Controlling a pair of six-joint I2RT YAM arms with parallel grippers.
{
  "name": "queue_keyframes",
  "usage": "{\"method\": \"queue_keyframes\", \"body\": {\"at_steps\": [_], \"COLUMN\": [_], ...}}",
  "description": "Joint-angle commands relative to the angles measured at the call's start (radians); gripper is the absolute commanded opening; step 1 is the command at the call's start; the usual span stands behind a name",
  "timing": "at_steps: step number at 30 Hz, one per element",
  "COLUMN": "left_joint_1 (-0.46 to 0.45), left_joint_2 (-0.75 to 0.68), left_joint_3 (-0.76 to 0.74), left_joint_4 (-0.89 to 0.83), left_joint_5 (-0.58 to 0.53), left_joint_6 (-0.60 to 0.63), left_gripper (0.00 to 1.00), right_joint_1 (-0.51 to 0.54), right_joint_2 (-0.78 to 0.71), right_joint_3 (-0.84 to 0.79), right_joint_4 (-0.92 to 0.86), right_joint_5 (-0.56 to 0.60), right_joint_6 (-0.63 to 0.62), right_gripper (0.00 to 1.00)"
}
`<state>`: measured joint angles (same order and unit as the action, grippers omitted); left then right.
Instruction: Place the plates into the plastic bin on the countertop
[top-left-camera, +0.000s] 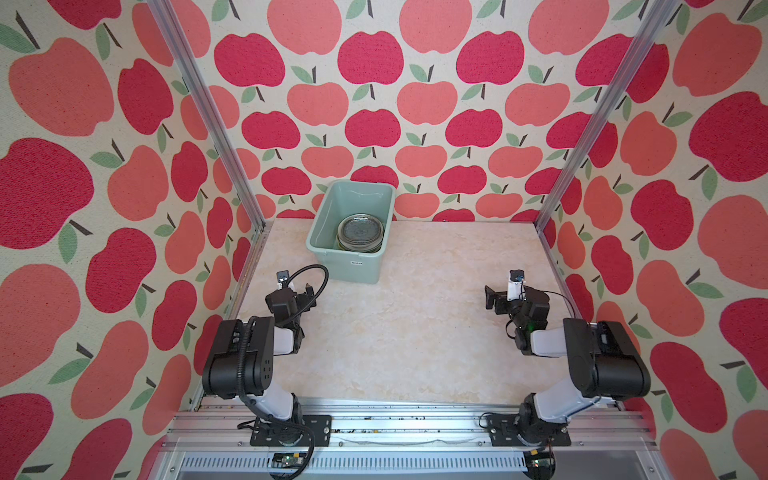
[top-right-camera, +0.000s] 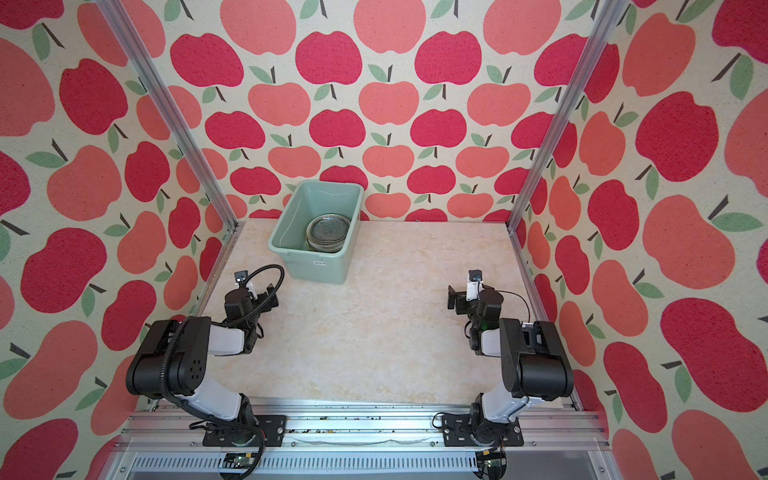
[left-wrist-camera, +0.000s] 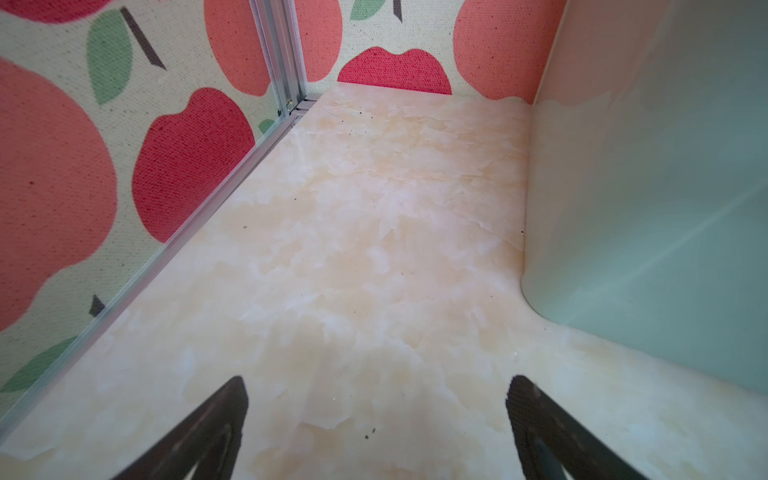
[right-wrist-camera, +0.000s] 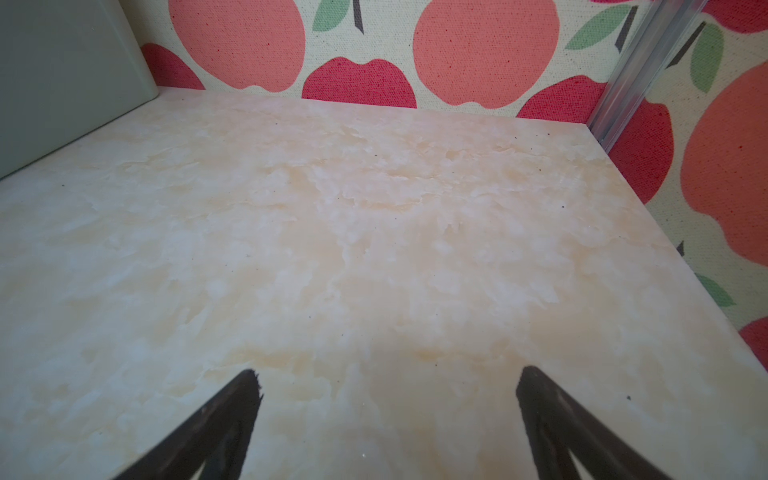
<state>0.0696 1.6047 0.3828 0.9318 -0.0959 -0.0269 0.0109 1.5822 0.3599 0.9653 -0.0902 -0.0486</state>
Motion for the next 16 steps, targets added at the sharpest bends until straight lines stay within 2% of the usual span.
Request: {"method": "queue_keyframes", "body": {"at_steps": [1,16], "left_joint_1": [-0.005,-0.005], "left_joint_2": [0.006,0.008], "left_joint_3": [-0.009,-0.010], "left_joint_4": [0.041,0.048], "left_joint_5": [0.011,0.010], "left_joint_6": [0.027,0.027], "left_gripper": [0.99,0.99], "right_joint_1": [0.002,0.007], "right_joint_2": [0.003,0.001], "right_joint_3": [0.007,0.009], "right_joint_4": [0.016,0.013], "right_joint_5": [0.003,0.018], "right_joint_6": [0.000,-0.002], "right_gripper": [0.99,0.99]}}
